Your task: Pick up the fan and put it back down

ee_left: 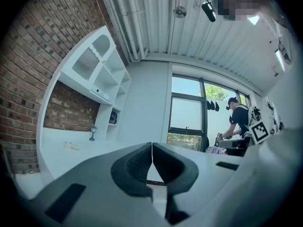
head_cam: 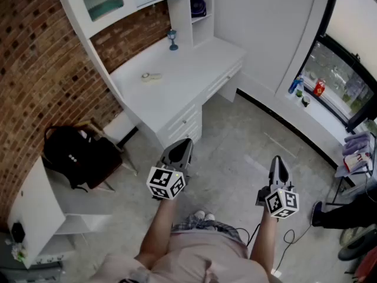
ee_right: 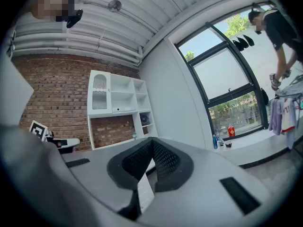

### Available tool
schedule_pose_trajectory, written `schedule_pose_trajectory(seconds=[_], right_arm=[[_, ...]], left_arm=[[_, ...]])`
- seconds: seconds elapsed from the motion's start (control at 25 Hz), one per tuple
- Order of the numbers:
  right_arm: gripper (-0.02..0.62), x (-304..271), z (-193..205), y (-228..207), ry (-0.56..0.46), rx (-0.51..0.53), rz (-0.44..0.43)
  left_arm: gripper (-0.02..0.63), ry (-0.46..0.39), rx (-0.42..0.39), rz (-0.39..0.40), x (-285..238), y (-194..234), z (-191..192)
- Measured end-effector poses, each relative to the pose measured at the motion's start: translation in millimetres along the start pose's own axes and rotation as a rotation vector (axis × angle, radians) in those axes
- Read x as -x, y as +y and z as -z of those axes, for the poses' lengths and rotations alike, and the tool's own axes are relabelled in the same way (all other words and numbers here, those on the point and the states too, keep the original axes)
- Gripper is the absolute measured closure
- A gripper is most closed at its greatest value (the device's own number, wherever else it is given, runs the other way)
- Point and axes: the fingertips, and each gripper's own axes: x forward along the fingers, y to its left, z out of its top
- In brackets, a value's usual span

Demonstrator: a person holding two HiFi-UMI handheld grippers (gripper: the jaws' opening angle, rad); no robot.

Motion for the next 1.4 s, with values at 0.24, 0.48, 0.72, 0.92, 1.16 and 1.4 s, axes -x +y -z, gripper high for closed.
schedule_pose_trajectory(seconds=[0.24, 0.48, 0.72, 0.92, 1.16, 1.4], right_arm=[[0.581, 2, 0, -2, 0.009, 0.010, -0.006], [0.581, 2, 3, -2, 0.014, 0.028, -0.006], [0.581, 1, 4, 3, 0.014, 0.029, -0.015], [0.580, 2, 5, 3, 0.007, -0.009, -0.013], [0.580, 6, 7, 2, 0.009, -0.011, 0.009], [0.580, 4, 9, 2, 0.009, -0.013, 0.025]], left_arm=[[0.578, 0.008, 0.000, -0.001, 0, -6, 3], [0.578, 0.013, -0.001, -0.004, 2, -5, 7], [0.578, 0.019, 0.002, -0.005, 2, -2, 9], [0.578, 0.024, 0.011, 0.006, 3, -2, 12], [0.576, 0.043, 0.023, 0.041, 1, -3, 18], [0.418, 0.044, 0.029, 0.063, -5, 1, 17]])
